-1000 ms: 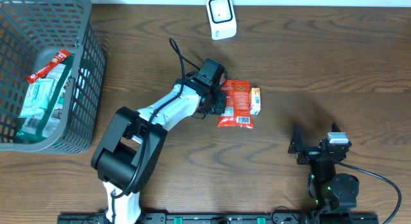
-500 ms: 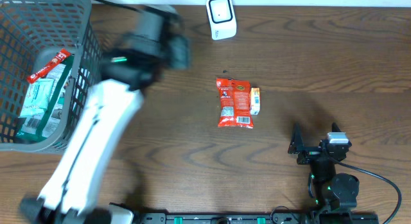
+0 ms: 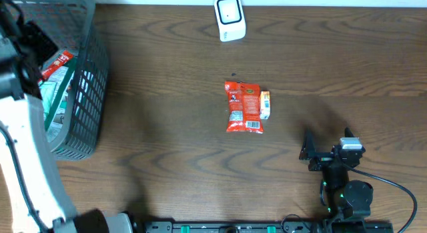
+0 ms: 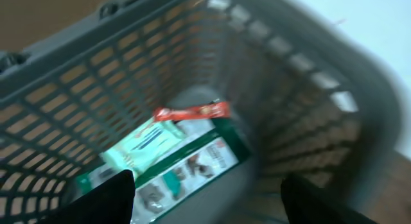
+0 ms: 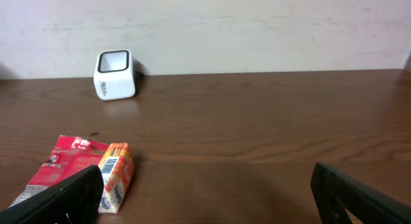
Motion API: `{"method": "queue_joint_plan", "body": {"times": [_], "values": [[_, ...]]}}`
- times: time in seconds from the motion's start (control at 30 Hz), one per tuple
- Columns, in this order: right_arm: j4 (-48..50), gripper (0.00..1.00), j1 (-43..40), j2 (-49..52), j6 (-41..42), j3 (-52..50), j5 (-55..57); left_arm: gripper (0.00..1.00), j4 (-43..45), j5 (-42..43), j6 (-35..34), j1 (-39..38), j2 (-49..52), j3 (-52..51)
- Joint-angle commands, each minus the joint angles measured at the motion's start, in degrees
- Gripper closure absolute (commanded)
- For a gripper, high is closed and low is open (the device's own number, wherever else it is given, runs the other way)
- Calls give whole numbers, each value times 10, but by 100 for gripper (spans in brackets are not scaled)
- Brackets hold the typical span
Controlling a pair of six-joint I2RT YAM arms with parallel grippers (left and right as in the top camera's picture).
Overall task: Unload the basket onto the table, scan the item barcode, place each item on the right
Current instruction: 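Move the left gripper back into the grey basket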
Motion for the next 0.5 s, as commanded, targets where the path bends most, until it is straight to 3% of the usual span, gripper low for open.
{"method": "queue_joint_plan", "body": {"times": [0.0, 0.2, 0.47], "values": [[-2, 1, -6, -2, -7, -1, -3, 25, -5, -3, 1, 19, 49, -5], [-2, 1, -6, -2, -7, -1, -3, 19, -2, -3, -24, 21, 139, -5], [-2, 1, -6, -2, -7, -1, -3, 18, 11, -2, -27, 21, 229, -5]]}}
